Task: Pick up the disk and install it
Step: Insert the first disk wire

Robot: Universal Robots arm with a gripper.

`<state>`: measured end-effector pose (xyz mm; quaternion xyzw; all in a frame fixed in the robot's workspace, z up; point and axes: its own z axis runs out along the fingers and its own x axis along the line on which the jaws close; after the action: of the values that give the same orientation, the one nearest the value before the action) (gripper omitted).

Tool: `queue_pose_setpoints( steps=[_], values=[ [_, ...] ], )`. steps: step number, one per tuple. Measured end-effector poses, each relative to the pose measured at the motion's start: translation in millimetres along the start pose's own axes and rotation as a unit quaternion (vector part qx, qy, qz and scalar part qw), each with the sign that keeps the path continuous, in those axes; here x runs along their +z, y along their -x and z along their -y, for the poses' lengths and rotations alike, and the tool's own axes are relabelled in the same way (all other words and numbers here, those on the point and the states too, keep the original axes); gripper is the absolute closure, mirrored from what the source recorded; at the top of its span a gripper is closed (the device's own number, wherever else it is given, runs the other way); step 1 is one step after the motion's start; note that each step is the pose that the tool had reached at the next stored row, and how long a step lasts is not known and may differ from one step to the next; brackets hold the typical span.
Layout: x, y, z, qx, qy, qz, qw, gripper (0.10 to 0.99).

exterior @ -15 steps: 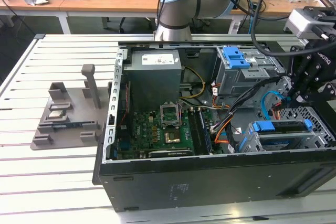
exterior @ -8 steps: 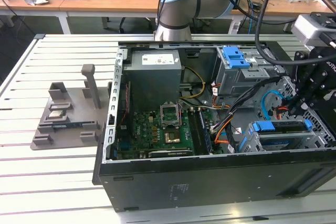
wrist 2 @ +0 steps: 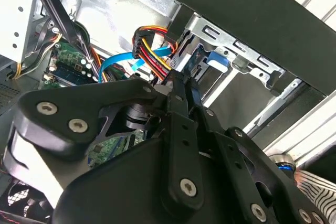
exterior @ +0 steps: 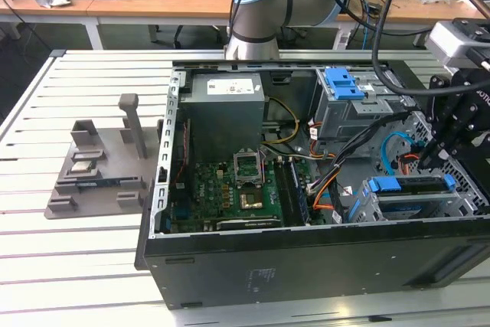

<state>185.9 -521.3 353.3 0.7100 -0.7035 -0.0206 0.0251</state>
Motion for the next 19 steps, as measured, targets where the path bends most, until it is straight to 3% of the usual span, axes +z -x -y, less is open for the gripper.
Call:
queue_pose_setpoints(
  steps=[2,5,8,19],
  values=[
    [0.0,-1.2,-0.1,0.0,0.0,0.0,1.0,0.922],
    [0.8,-13.8,-0.4,0.0,0.0,-0.0001,1.0,0.922],
    [5.2,-13.9,-0.2,0.0,0.0,-0.0001,1.0,0.922],
    [8.6,-11.3,0.2,0.004,0.0,0.0,1.0,0.922]
  ],
)
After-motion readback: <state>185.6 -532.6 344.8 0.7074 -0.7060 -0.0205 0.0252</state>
